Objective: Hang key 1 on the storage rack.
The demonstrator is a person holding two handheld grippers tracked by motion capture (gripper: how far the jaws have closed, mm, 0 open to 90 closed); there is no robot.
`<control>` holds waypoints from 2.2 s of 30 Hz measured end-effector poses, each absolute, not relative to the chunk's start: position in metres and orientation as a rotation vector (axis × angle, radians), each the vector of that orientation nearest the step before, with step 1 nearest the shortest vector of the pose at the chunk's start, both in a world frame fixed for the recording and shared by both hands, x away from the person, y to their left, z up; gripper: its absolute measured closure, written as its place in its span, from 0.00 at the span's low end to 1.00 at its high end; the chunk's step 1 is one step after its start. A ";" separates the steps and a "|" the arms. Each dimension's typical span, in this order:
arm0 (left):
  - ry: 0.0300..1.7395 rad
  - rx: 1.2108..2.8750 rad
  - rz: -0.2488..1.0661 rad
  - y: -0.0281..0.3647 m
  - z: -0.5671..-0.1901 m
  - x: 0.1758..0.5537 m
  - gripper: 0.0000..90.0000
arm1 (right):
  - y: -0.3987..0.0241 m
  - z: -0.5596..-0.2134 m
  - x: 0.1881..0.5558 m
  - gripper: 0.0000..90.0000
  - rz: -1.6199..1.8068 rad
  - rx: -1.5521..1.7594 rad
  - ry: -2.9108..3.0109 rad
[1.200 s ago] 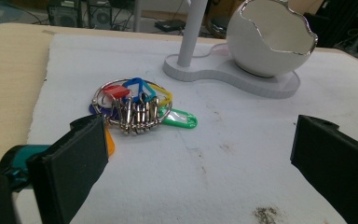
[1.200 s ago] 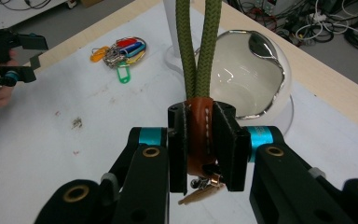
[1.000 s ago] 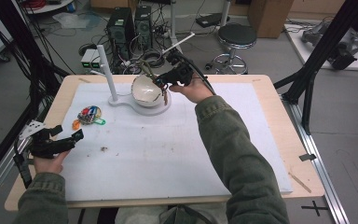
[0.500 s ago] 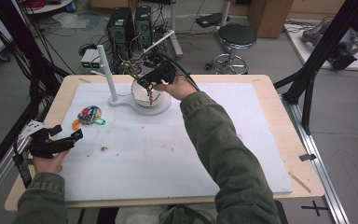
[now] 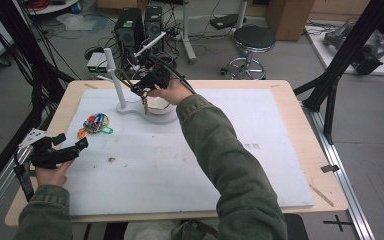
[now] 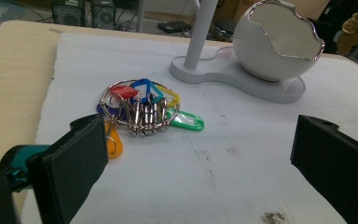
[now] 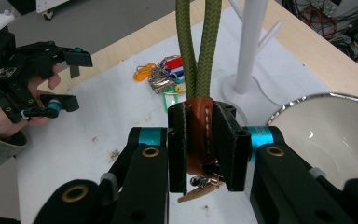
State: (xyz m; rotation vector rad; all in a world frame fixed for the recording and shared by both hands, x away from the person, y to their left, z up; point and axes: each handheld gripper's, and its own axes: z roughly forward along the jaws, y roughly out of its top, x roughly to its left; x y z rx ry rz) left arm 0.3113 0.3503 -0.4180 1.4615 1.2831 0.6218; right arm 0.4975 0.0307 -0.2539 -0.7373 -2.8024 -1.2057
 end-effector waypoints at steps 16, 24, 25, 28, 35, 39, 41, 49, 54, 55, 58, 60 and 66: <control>1.282 1.465 0.641 0.352 -0.418 0.310 0.05 | 0.063 -0.258 0.515 0.83 -1.194 -0.730 -2.748; 1.283 1.470 0.641 0.352 -0.418 0.310 0.05 | 0.062 -0.265 0.529 0.83 -1.186 -0.784 -2.722; 1.283 1.470 0.641 0.352 -0.418 0.310 0.05 | 0.062 -0.266 0.530 0.83 -1.187 -0.784 -2.718; 1.282 1.470 0.641 0.352 -0.418 0.310 0.05 | 0.062 -0.268 0.533 0.83 -1.196 -0.784 -2.706; 1.283 1.468 0.641 0.352 -0.418 0.310 0.05 | 0.070 -0.269 0.531 0.83 -1.213 -0.738 -2.692; 1.283 1.468 0.640 0.352 -0.418 0.310 0.05 | 0.075 -0.269 0.532 0.83 -1.196 -0.754 -2.702; 1.284 1.468 0.639 0.352 -0.418 0.310 0.05 | 0.076 -0.270 0.533 0.83 -1.194 -0.761 -2.704; 1.285 1.467 0.639 0.353 -0.418 0.310 0.05 | 0.080 -0.277 0.541 0.83 -1.154 -0.815 -2.708; 1.284 1.467 0.636 0.353 -0.418 0.310 0.05 | 0.083 -0.280 0.543 0.82 -1.141 -0.859 -2.717; 1.285 1.467 0.636 0.353 -0.418 0.310 0.05 | 0.083 -0.279 0.544 0.80 -1.140 -0.866 -2.720; 1.285 1.469 0.635 0.354 -0.419 0.311 0.05 | 0.081 -0.279 0.543 0.61 -1.152 -0.877 -2.731; 1.285 1.469 0.636 0.353 -0.419 0.311 0.05 | 0.078 -0.279 0.543 0.43 -1.145 -0.864 -2.750; 1.283 1.476 0.635 0.352 -0.419 0.311 0.05 | 0.062 -0.281 0.539 0.20 -1.154 -0.895 -2.768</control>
